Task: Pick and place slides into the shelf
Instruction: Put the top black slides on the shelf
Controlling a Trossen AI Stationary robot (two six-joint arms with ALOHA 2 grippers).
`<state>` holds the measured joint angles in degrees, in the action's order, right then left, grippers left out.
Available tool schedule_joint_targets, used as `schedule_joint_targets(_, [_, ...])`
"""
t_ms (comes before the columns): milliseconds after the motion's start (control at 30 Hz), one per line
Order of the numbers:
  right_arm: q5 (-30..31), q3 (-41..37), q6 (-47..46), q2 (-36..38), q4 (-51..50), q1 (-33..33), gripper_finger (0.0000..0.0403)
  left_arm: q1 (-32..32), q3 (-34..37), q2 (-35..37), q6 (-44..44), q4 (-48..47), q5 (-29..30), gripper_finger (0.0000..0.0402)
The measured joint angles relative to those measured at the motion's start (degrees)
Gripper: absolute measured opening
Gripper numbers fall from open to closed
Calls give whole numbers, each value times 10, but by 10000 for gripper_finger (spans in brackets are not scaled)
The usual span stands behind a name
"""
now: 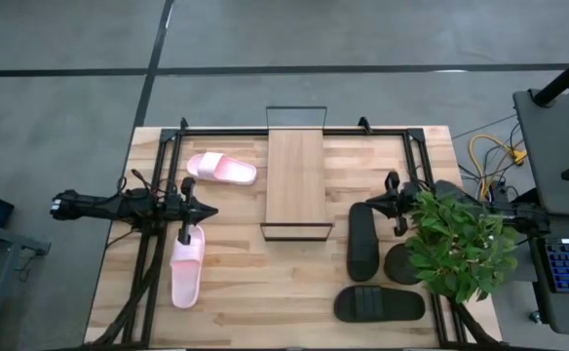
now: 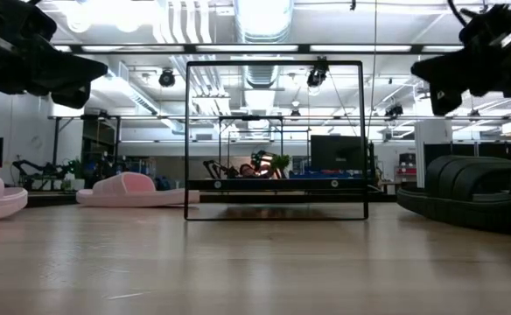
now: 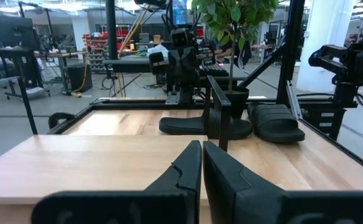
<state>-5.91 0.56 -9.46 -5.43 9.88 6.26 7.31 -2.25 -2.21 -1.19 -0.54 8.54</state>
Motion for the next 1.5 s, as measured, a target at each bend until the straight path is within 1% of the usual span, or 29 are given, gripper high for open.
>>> schedule_joint_targets(133, [0,0,-6,0,74,0,18,-1,0,0,-48,74,28,0])
schedule_joint_targets(233, [3,0,21,-4,92,0,18,-1,0,0,-51,117,28,0])
schedule_joint_targets(333, [33,0,50,-8,93,0,31,-1,-13,-1,-52,120,28,11])
schedule_joint_targets(467, [60,19,81,-22,88,0,75,-1,-29,-16,-52,117,37,54])
schedule_joint_targets(633, [61,72,123,-72,68,0,141,-1,-46,-52,-57,120,86,128])
schedule_joint_targets(733, [61,110,143,-104,53,0,167,-1,-59,-73,-54,123,132,160])
schedule_joint_targets(833, [61,149,144,-131,3,0,178,-1,-66,-85,-53,125,157,176])
schedule_joint_targets(1033, [61,235,120,-178,-154,0,176,-1,-66,-85,-55,121,157,180])
schedule_joint_targets(1333, [55,325,39,-269,-335,0,167,-1,-65,-85,-55,121,157,180])
schedule_joint_targets(1400, [29,338,31,-295,-371,0,171,-1,-65,-85,-55,121,157,180])
schedule_joint_targets(1500, [-24,350,20,-339,-381,0,184,-1,-65,-84,-56,121,157,180])
